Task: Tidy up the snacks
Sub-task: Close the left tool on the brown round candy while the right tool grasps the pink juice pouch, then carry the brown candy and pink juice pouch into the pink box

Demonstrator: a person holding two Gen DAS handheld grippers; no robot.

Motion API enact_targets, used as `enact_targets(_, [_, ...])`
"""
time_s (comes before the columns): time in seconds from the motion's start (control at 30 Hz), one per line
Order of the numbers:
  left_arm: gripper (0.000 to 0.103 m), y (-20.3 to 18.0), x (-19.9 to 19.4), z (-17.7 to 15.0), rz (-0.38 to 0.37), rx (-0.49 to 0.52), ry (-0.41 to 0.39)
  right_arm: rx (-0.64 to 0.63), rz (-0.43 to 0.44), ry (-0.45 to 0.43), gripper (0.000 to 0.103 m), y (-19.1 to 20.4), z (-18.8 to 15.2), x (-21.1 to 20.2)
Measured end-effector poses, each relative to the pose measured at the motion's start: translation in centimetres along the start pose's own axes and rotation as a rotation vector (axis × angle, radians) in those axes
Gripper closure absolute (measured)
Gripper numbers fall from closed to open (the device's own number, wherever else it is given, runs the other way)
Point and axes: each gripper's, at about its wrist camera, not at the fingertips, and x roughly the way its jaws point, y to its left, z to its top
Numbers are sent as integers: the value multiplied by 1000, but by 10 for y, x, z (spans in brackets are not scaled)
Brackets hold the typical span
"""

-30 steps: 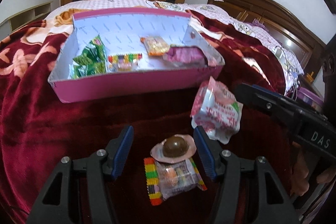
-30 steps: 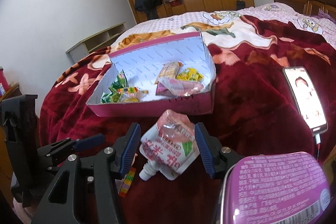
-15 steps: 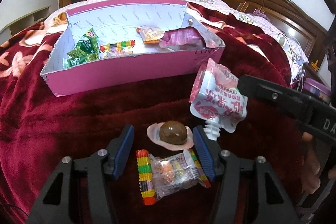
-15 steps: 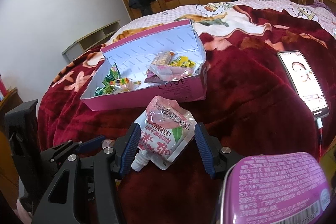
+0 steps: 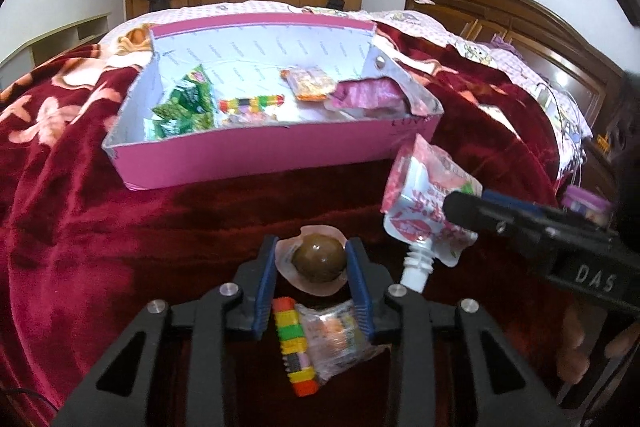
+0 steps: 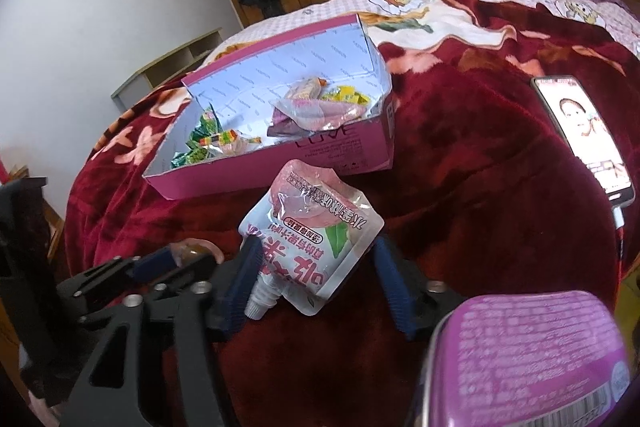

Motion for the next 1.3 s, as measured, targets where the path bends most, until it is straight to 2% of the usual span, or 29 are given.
enact_targets(0.07, [68,4,-2,2,0,-11,-5,38,19,20,25,0,1,8])
enact_targets(0.13, [68,9,-4,2,4,-23,-12,76,36,42,24,1,1,16])
enact_targets(0.23, [68,15,-6,1,8,-37,-16,112,30,59,19,2,2,27])
enact_targets(0.47, [68,26,-6,-2,9,-65,-12,110,-10,41,18,7,3,35])
enact_targets(0.6, [68,27,-5,-2,7,-67,-13,117,10,41,21,4,3,31])
enact_targets(0.9, [68,31,-13,0,5,-78,-36,118,68,6,22,-9,6,2])
enact_targets(1.3, [68,39,-27,23,4,-82,-86,62,90,-45,22,-3,25,-20])
